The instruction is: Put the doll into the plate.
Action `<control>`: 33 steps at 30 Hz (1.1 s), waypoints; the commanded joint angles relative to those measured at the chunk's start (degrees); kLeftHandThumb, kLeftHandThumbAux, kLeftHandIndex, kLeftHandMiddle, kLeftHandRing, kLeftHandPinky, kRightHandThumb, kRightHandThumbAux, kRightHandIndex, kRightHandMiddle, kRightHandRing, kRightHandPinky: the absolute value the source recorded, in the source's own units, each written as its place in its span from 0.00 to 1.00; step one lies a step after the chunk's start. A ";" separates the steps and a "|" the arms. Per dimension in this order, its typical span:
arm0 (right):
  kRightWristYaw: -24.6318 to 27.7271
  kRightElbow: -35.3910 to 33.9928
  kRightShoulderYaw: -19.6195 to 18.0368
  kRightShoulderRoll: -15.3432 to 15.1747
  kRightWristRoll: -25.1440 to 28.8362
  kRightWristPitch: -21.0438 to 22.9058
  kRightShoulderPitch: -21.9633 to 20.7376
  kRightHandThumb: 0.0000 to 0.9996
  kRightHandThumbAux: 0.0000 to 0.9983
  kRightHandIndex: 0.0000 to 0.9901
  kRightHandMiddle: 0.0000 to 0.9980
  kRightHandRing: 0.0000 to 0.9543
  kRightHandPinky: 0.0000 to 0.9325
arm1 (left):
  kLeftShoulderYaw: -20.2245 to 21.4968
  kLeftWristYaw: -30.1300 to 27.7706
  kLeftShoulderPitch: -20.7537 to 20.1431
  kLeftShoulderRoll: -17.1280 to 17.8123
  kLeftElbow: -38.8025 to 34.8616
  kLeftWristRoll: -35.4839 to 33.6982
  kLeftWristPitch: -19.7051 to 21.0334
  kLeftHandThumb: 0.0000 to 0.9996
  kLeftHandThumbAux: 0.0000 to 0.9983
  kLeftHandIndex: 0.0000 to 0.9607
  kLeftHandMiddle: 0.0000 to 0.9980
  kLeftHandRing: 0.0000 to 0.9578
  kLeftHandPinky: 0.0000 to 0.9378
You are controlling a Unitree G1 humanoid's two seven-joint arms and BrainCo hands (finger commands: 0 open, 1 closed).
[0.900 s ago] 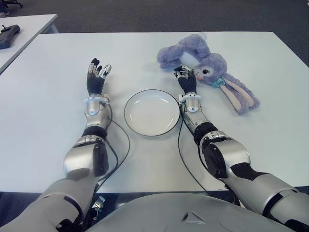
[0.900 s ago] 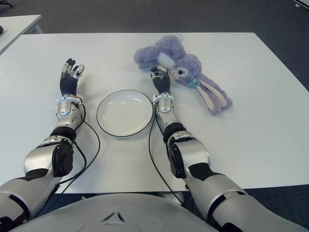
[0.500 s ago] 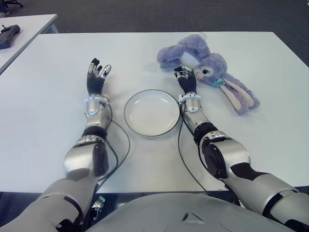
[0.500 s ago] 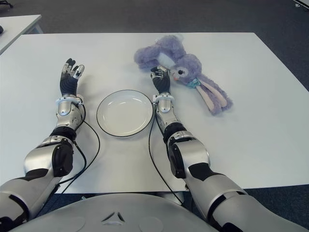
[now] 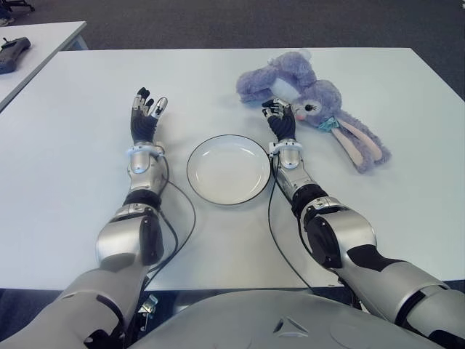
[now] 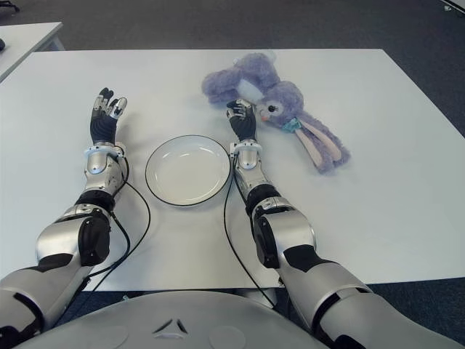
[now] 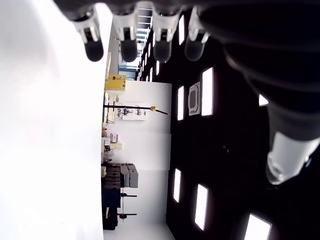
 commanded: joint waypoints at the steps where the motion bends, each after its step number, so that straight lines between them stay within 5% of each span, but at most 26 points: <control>1: 1.43 7.35 -1.27 2.03 1.29 4.78 12.43 0.70 0.74 0.41 0.36 0.37 0.34 | 0.70 0.21 16.62 -8.88 7.48 -1.63 1.18 0.00 0.59 0.02 0.04 0.03 0.04; 15: 2.08 5.96 -3.74 1.62 3.78 1.27 8.96 0.68 0.74 0.41 0.36 0.38 0.39 | 0.62 0.45 16.68 -8.69 7.46 -1.50 1.45 0.00 0.59 0.02 0.04 0.03 0.04; 33: 5.03 2.96 -4.05 2.22 6.07 -9.13 4.88 0.68 0.74 0.40 0.33 0.36 0.36 | 0.92 -0.02 16.61 -8.40 7.32 -1.86 2.14 0.00 0.60 0.02 0.05 0.03 0.04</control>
